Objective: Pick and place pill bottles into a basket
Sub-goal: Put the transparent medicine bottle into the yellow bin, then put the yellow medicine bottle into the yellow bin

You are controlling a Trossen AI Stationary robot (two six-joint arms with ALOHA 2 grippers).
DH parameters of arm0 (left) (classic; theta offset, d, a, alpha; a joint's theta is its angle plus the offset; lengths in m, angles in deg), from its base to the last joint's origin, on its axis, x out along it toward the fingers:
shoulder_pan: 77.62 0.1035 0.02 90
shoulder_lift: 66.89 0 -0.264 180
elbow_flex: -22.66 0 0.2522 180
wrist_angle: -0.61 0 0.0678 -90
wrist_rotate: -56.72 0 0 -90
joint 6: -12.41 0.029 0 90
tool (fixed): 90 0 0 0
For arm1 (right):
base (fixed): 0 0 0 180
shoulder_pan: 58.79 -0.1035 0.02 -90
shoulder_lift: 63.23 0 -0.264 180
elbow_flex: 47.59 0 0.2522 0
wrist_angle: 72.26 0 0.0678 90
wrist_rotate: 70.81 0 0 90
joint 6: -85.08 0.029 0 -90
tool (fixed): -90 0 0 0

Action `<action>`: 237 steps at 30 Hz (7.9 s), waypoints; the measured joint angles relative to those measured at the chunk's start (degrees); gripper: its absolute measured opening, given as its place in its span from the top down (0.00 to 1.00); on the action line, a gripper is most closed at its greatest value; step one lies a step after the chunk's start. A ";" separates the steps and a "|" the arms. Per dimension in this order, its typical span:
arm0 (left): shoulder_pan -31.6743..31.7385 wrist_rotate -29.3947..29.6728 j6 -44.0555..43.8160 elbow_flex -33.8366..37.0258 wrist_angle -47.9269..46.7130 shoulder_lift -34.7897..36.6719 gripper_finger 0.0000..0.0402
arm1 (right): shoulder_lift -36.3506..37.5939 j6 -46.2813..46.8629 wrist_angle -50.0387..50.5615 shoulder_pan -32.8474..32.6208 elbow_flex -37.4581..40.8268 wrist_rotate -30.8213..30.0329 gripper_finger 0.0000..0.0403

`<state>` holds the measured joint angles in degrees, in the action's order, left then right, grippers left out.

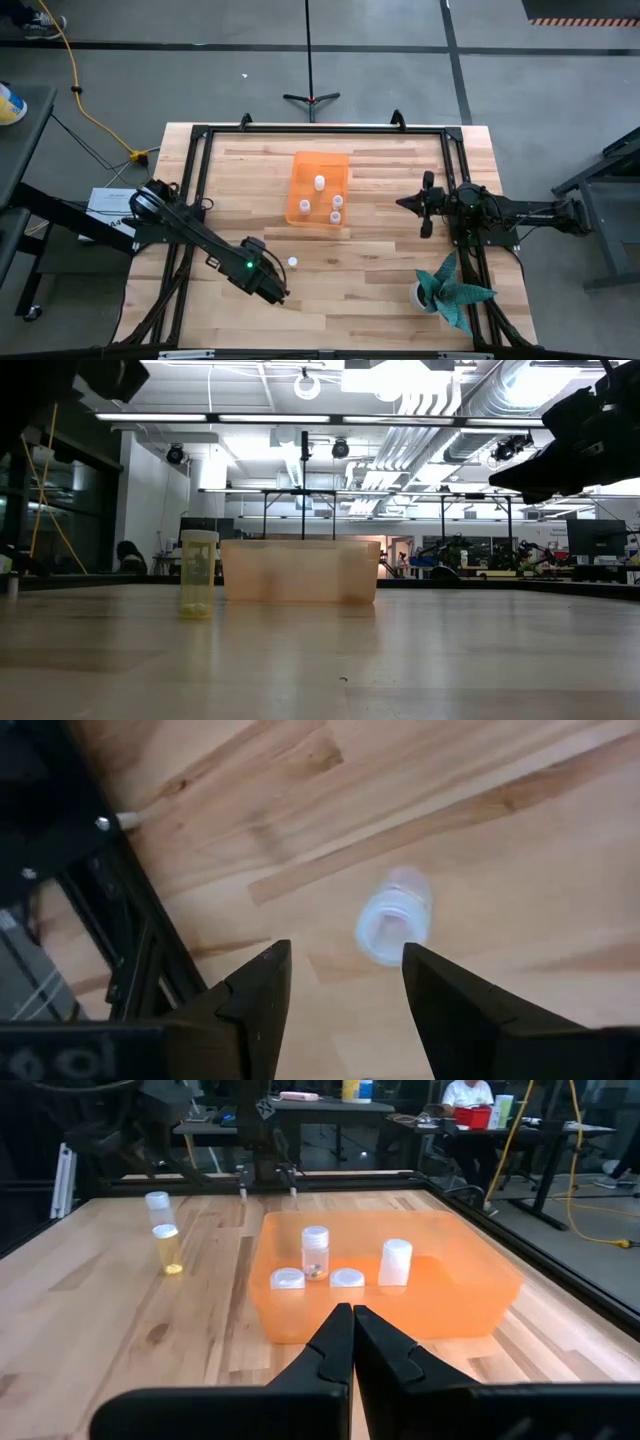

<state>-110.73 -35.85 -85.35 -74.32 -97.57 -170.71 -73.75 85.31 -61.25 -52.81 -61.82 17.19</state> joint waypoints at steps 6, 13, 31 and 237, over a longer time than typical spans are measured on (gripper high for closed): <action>0.05 -0.51 -1.07 8.95 12.28 5.55 0.43 | 0.00 0.00 0.23 0.00 0.01 1.31 1.00; -0.09 -1.99 -2.60 14.56 19.67 8.20 0.43 | 0.00 -0.04 0.36 0.00 0.01 1.35 1.00; -0.30 -2.55 -2.32 21.29 28.21 8.25 0.43 | 0.00 -0.15 0.39 0.00 0.01 1.35 1.00; 15.83 4.48 66.92 8.20 37.08 -2.18 0.15 | 0.00 3.39 0.55 0.00 0.01 -5.99 1.00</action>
<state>-94.90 -31.37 -18.42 -66.13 -60.49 -172.89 -73.75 88.70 -60.70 -52.81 -61.80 11.20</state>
